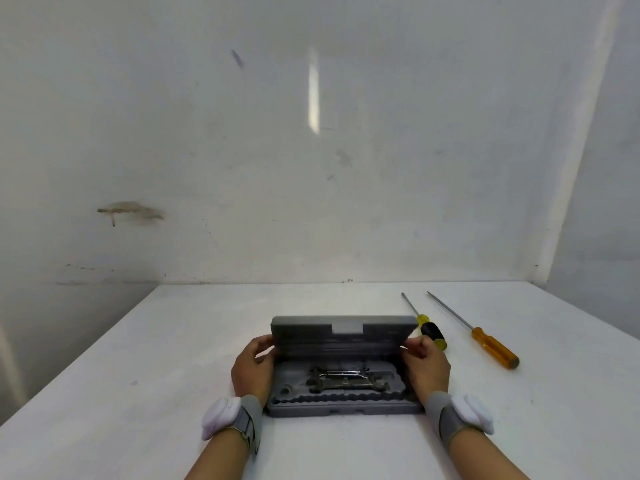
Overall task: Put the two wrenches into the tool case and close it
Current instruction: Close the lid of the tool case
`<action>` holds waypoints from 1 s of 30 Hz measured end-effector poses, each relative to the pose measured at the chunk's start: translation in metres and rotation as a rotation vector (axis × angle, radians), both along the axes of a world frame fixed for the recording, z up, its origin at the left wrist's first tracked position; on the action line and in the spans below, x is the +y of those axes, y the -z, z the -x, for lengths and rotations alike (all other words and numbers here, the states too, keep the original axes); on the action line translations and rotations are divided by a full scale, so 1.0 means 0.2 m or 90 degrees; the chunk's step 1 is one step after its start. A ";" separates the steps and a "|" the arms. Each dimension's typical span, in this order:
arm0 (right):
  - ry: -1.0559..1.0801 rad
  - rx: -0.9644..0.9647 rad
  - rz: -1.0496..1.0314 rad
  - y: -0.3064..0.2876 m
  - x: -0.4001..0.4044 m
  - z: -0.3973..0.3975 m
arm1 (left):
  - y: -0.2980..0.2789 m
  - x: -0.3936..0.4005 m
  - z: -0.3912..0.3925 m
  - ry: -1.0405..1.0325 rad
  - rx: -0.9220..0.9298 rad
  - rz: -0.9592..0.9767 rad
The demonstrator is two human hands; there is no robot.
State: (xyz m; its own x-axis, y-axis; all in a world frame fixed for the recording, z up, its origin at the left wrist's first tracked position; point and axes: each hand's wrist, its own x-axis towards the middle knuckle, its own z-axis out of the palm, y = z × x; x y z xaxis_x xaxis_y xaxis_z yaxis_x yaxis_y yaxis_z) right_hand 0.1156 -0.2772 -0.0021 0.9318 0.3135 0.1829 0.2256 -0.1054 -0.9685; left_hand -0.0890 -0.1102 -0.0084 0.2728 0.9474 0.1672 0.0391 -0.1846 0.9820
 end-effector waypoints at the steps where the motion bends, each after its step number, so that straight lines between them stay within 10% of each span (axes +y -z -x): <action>1: 0.010 -0.006 0.013 0.00 0.00 0.00 | 0.00 0.01 0.01 0.000 -0.010 0.007; 30: -0.101 0.020 0.078 -0.05 -0.12 -0.02 | 0.04 0.05 0.06 0.050 -0.072 0.091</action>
